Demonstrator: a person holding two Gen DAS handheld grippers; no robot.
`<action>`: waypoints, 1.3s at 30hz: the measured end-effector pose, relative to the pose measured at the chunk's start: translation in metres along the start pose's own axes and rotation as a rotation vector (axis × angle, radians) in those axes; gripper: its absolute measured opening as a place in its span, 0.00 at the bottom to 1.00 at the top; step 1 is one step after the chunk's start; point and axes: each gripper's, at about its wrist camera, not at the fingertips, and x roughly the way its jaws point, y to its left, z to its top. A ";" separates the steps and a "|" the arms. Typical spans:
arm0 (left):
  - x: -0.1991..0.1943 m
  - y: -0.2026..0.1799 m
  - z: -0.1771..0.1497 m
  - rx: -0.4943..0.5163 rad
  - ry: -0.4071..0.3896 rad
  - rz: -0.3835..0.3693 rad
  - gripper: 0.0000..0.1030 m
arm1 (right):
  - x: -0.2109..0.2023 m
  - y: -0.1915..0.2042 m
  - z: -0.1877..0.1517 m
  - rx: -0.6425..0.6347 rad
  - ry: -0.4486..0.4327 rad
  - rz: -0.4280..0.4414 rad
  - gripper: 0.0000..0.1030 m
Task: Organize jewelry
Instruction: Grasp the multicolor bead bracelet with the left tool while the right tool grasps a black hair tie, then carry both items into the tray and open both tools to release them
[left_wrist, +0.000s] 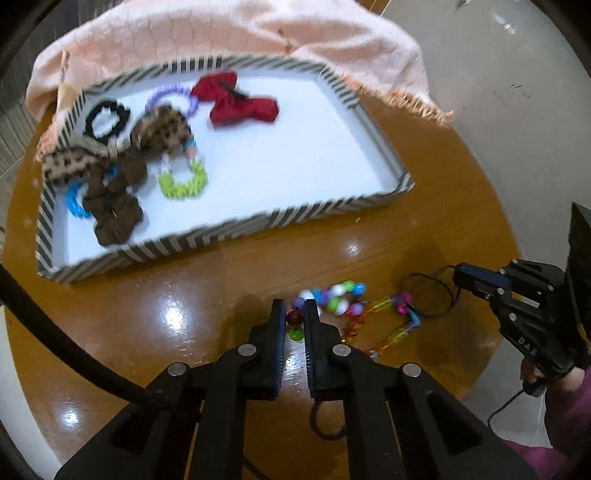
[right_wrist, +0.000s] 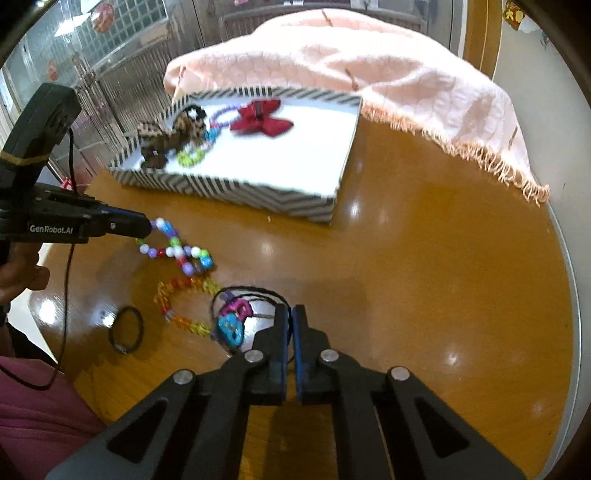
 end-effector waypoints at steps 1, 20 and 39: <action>-0.006 -0.002 0.003 0.005 -0.012 -0.007 0.00 | -0.005 0.000 0.003 0.000 -0.010 0.004 0.03; -0.085 0.001 0.052 0.003 -0.185 0.030 0.00 | -0.040 -0.008 0.084 0.061 -0.210 0.061 0.03; -0.053 -0.005 0.107 0.008 -0.175 0.093 0.00 | 0.000 -0.027 0.148 0.093 -0.210 0.087 0.03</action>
